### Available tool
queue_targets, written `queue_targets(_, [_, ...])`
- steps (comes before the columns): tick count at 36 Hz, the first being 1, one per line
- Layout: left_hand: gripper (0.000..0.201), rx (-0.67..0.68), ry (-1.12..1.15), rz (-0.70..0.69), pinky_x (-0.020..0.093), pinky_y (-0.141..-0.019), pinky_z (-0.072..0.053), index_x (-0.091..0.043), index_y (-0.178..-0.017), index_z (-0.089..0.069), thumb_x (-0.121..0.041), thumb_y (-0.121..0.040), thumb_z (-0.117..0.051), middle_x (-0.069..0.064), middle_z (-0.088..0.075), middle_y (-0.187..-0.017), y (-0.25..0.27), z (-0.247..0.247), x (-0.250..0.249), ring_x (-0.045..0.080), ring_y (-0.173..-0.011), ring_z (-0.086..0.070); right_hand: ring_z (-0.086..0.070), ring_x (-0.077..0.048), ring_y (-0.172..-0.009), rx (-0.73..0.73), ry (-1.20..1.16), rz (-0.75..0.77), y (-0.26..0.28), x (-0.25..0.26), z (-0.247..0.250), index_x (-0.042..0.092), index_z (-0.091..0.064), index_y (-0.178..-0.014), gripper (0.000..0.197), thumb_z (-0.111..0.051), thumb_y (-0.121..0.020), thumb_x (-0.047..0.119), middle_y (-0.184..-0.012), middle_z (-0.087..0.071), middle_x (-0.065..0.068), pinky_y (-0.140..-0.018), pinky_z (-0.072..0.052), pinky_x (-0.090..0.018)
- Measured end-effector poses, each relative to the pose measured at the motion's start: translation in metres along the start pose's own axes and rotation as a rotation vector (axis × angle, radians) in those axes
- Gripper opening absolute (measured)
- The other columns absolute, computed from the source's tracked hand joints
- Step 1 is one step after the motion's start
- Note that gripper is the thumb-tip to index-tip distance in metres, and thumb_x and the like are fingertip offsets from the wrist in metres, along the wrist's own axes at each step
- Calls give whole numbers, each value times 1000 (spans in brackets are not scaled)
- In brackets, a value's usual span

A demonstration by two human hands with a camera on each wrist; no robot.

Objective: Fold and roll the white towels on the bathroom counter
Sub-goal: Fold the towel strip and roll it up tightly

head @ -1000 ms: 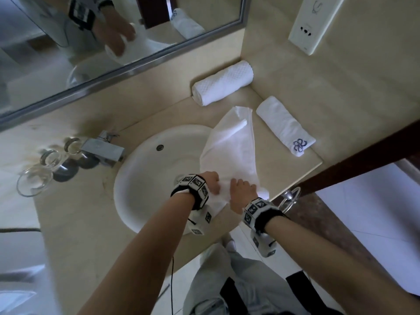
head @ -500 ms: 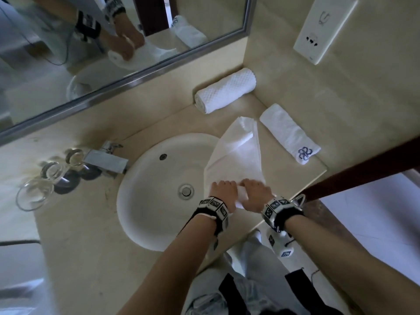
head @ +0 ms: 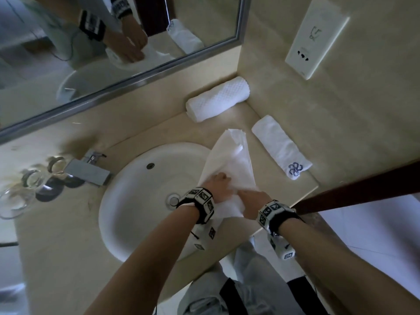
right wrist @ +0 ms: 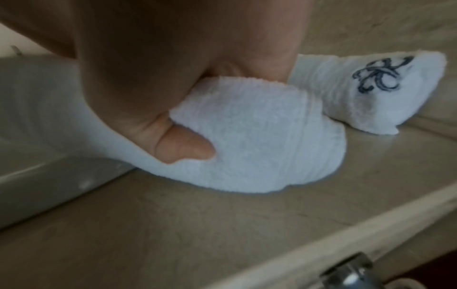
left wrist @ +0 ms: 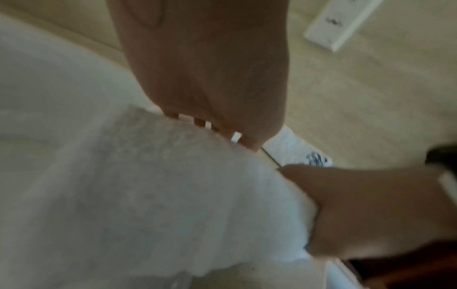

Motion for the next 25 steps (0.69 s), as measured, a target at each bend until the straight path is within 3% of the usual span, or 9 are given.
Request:
queue_targets(2, [57, -62, -138, -51, 43, -116, -20, -10, -145, -29, -35, -93, -36, 11, -21, -154, -14, 1, -8, 31, -144, -19, -56, -27, -117, -4, 6, -21, 3, -13, -1, 23, -41, -130, 55, -60, -79, 31, -132, -53, -1, -95, -48, -39])
queue_targets(4, [54, -139, -175, 2, 44, -116, -21, -11, -144, -30, -33, -95, -36, 11, -20, -154, -26, 8, -9, 29, -143, -18, -58, -26, -113, -5, 12, -60, 6, -30, -4, 23, -42, -124, 50, -61, -78, 30, -126, -56, 0, -93, -48, -37])
queue_targets(11, [60, -245, -144, 441, 50, -118, 2, -17, -153, 5, -39, -101, -18, 6, 13, -160, -56, 46, 52, 30, -147, 10, -54, -26, -117, 2, 22, -109, 20, -77, -12, 19, -37, -130, 56, -58, -79, 29, -128, -53, -3, -97, -43, -36])
queue_targets(13, [59, -208, -102, 582, 53, -118, 4, -15, -153, 6, -37, -102, -15, 8, 16, -160, -50, 58, 80, 32, -147, 13, -53, -28, -118, 27, 7, -87, 21, -77, -12, 19, -37, -130, 57, -59, -78, 28, -129, -52, -5, -97, -43, -37])
queue_targets(15, [59, -201, -109, 606, 54, -118, 3, -14, -152, 6, -36, -102, -16, 12, 14, -159, -45, 70, 92, 33, -146, 13, -53, -28, -118, 61, 3, -62, 20, -74, -12, 19, -36, -132, 60, -59, -78, 29, -129, -52, -6, -97, -44, -37])
queue_targets(17, [59, -269, -168, 456, 51, -119, -3, -13, -153, -3, -37, -102, -21, 17, 5, -160, -47, 84, 80, 33, -147, 5, -54, -27, -118, 98, -11, -48, 16, -69, -11, 22, -37, -133, 61, -60, -76, 28, -130, -53, -5, -95, -45, -37])
queue_targets(20, [60, -328, -207, -29, 44, -113, -24, -8, -146, -31, -44, -98, -28, 18, -28, -152, -37, 86, 12, 33, -140, -27, -53, -25, -120, 124, -20, -9, 13, -61, -7, 23, -43, -133, 57, -61, -78, 29, -133, -53, -3, -99, -45, -37])
queue_targets(23, [56, -163, -303, -443, 41, -94, -41, -15, -124, -54, -58, -91, -38, 7, -58, -121, -2, 46, -69, 27, -106, -57, -59, -26, -111, 141, -35, 14, 13, -54, -2, 22, -52, -127, 45, -56, -83, 27, -124, -60, -4, -94, -49, -39])
queue_targets(25, [67, -63, -421, -498, 38, -87, -43, -18, -121, -53, -71, -83, -39, 6, -59, -110, 16, 12, -95, 26, -95, -59, -64, -22, -102, 139, -46, 37, 13, -49, 2, 25, -59, -115, 36, -53, -80, 28, -113, -66, 0, -87, -53, -35])
Point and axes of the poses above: each hand's wrist, its own y-axis away from the middle knuckle, its own z-axis out of the back of the hand, x = y × z, the point moved 9 cm from there along -y, towards the middle knuckle
